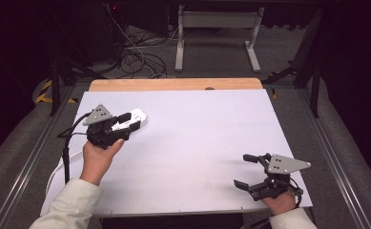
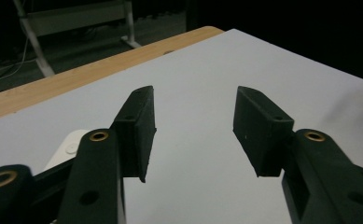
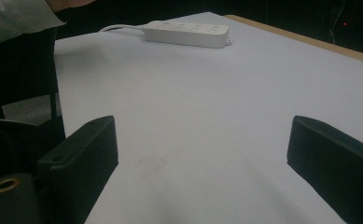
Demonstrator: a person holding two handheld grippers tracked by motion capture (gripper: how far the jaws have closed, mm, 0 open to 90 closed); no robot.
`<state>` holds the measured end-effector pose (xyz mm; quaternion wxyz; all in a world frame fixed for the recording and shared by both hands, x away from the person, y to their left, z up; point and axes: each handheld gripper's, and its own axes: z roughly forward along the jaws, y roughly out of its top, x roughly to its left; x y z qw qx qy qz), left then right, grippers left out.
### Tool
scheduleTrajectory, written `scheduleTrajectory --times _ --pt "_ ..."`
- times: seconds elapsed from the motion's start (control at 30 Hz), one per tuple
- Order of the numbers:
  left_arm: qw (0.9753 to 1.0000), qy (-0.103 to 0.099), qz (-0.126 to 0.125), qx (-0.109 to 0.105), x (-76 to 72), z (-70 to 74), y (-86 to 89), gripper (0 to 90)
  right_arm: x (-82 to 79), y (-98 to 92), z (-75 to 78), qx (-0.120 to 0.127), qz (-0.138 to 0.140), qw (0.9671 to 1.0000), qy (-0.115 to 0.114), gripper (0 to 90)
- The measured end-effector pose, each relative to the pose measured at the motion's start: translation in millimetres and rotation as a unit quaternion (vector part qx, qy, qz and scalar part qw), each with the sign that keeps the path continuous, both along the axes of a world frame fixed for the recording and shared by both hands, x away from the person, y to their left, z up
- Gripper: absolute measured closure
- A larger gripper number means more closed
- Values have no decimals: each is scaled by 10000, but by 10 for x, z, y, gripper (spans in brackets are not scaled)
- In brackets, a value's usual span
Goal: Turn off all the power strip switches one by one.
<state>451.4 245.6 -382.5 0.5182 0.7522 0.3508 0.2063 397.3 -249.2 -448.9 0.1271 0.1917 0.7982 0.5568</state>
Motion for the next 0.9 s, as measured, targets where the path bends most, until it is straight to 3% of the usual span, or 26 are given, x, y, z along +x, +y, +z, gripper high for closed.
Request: scheduleTrajectory --times 0.13,0.23,0.43,0.5,0.6,0.7,0.87,0.9 --pt "9996 -126 -254 -60 -176 -96 2 406 -3 -6 0 -13 -16 10000 -1 94" --pt "9992 -101 -368 -84 -294 -190 11 393 -4 -10 1 -13 -23 10000 1 94" --pt "9992 -21 -359 -146 -493 -422 40 375 -11 -1 0 -28 -26 10000 -4 94" --pt "9993 -93 -334 -134 -563 -529 58 375 -12 -2 -1 -35 -32 10000 13 95" --pt "9992 -213 -338 57 -630 -677 97 377 -12 -2 -1 -38 -28 10000 -3 94" --pt "9994 -92 -338 -13 -718 -802 143 369 -20 4 -3 -49 -43 10000 10 95" --pt "9990 52 -438 40 -776 -864 205 349 -10 -2 -13 -50 -55 10000 34 95" --pt "9990 131 -430 -68 -780 -869 213 348 -5 -6 -13 -66 -59 9999 48 94"
